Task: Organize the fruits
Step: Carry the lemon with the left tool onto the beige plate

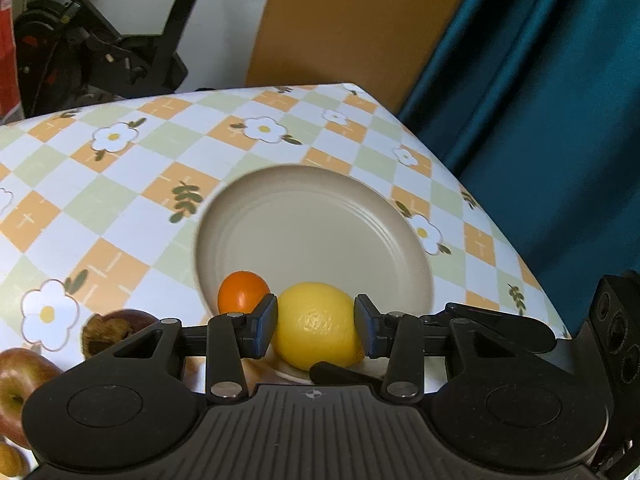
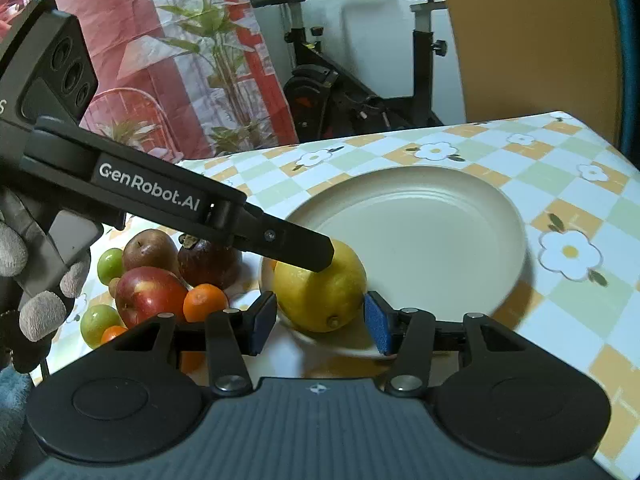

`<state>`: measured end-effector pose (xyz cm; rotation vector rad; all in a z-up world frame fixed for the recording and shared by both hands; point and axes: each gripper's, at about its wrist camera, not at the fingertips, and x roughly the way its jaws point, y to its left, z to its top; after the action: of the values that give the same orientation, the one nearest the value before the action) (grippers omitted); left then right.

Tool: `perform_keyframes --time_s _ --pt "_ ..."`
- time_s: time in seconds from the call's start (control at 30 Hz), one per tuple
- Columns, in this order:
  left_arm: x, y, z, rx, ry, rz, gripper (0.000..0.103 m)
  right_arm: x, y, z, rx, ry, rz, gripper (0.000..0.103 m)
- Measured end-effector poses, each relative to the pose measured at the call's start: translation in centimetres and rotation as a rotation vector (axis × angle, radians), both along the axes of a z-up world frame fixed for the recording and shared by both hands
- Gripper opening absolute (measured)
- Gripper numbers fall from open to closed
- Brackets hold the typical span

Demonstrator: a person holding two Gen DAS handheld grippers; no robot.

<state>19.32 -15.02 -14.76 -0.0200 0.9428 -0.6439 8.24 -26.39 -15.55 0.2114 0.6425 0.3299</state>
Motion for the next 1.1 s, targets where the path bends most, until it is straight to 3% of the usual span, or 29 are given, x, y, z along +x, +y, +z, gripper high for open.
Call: perform_keyframes --time_s 0.23,0.5,1.1 --pt "0.7 0.5 0.4 0.041 -0.063 0.073 0.044 2.1 0.5 -0.1 0.025 -0.003 0.032 0.052" --pt "1.1 1.8 1.2 0.038 -0.11 0.158 0.044 4.3 1.9 0.2 -0.017 -0.045 0.04 0.052" --pt "-0.3 7.5 3.9 -0.041 -0.131 0.242 0.045 5.3 2.4 0.7 -0.011 -0.035 -0.038 0.055"
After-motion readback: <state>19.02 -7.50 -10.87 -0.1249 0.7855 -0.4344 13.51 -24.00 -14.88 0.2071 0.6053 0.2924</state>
